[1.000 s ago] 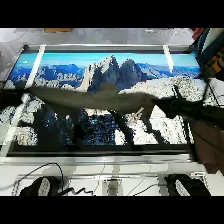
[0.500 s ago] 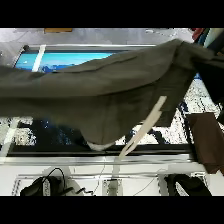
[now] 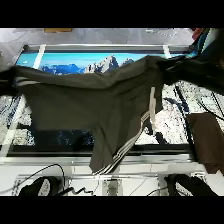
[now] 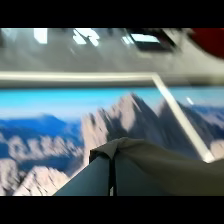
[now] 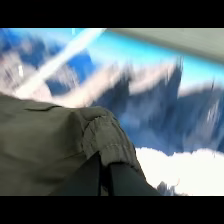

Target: Fold the clothes and pants, and hang the long-sleeved shirts on hangers.

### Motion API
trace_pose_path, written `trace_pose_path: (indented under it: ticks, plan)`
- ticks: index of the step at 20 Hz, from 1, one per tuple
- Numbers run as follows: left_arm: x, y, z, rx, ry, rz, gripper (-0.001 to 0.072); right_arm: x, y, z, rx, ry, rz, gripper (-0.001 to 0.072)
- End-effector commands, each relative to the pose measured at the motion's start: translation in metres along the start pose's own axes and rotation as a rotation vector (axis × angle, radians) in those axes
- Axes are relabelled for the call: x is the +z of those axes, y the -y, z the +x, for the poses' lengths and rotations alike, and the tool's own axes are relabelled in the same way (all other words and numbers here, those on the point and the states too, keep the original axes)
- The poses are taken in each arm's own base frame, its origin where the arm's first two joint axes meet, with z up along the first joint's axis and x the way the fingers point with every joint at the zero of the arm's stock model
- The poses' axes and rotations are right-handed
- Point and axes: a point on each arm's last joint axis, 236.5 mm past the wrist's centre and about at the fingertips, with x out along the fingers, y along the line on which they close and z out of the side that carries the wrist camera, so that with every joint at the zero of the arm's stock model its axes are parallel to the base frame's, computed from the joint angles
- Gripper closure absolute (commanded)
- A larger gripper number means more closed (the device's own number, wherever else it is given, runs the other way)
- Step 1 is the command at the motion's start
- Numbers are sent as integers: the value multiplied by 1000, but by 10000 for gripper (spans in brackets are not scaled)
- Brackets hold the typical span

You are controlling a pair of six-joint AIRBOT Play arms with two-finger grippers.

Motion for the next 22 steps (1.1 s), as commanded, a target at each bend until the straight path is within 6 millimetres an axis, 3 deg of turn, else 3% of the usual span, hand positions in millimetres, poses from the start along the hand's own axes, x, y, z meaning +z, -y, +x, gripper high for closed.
trace_pose_path:
  ticks: [1, 4, 8, 10, 12, 14, 16, 20, 22]
  plan:
    - [-55, -9, 83, 2, -108, -3, 699, -51, 32, 71, -13, -141, 71, 693]
    - [-70, -12, 116, 49, -97, -1, 700, -72, 58, 104, -71, -168, 67, 693]
    - [-103, 35, 116, -103, -232, -74, 700, -100, 96, 115, -181, -251, -32, 693]
    - [-140, 68, 97, -221, -423, -186, 700, -121, 128, 108, -275, -330, -58, 693]
    - [-186, 92, 61, -282, -691, -293, 699, -137, 157, 96, -329, -385, -50, 694]
    - [-213, 118, 26, -331, -902, -390, 699, -158, 176, 80, -349, -459, -1, 693]
    - [-227, 150, -1, -425, -1037, -376, 699, -187, 178, 61, -332, -580, 55, 693]
    - [-258, 206, -21, -525, -1150, -313, 698, -244, 151, 15, -231, -881, 147, 693]
    - [-281, 211, -29, -524, -1222, -235, 698, -267, 130, -16, -173, -1053, 187, 693]
